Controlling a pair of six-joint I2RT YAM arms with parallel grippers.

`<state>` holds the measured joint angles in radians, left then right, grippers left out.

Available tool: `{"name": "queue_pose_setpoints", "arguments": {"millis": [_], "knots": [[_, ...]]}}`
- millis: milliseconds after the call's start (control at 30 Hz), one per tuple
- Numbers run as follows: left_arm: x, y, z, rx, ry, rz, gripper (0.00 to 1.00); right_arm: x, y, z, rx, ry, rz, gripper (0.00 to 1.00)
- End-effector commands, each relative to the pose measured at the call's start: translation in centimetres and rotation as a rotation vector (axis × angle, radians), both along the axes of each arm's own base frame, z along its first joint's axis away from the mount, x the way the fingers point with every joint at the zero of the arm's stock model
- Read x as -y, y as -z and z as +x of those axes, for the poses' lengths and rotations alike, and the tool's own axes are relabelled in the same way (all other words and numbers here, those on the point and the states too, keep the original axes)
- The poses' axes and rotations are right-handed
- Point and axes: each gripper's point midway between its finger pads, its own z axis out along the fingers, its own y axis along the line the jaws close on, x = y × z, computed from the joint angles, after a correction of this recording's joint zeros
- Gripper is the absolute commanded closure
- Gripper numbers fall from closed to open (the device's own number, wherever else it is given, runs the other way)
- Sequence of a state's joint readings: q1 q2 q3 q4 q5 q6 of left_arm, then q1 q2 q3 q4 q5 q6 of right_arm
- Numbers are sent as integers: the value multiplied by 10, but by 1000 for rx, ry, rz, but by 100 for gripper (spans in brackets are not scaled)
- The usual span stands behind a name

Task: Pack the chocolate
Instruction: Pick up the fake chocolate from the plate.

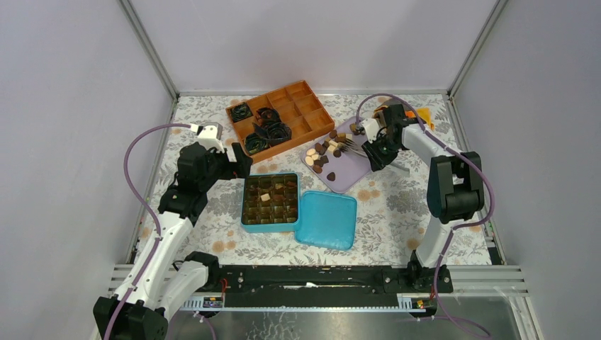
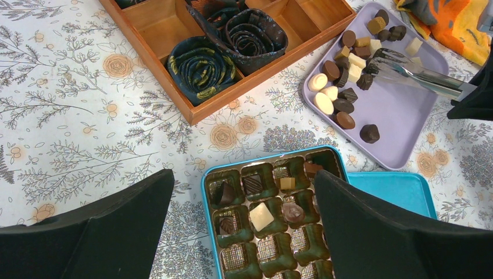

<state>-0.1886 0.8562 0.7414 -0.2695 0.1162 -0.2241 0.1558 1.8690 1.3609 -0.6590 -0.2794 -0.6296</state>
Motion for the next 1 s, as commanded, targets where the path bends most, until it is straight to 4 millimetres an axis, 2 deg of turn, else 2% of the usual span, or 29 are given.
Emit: {"name": "queue_pose_setpoints", "arguments": {"millis": [0, 133, 433, 500, 600, 767, 900, 967], "knots": [[-1, -1, 1, 17, 9, 12, 1, -3, -34, -1, 99, 3, 41, 92], [-1, -1, 1, 17, 10, 11, 1, -2, -41, -8, 124, -1, 48, 97], [0, 0, 0, 15, 16, 6, 1, -6, -60, -23, 179, -39, 81, 99], [0, 5, 0, 0, 8, 3, 2, -8, -66, -27, 193, -53, 96, 99], [-7, 21, 0, -60, -30, 24, 4, -11, -74, -33, 210, -68, 117, 99], [-21, 51, -1, -185, -114, 72, 21, -16, -86, -39, 237, -85, 153, 99], [-21, 78, -2, -301, -107, 97, 45, -18, -92, -40, 247, -91, 163, 99], [-21, 90, -2, -351, -111, 108, 54, -19, -94, -41, 250, -92, 170, 99]]}}
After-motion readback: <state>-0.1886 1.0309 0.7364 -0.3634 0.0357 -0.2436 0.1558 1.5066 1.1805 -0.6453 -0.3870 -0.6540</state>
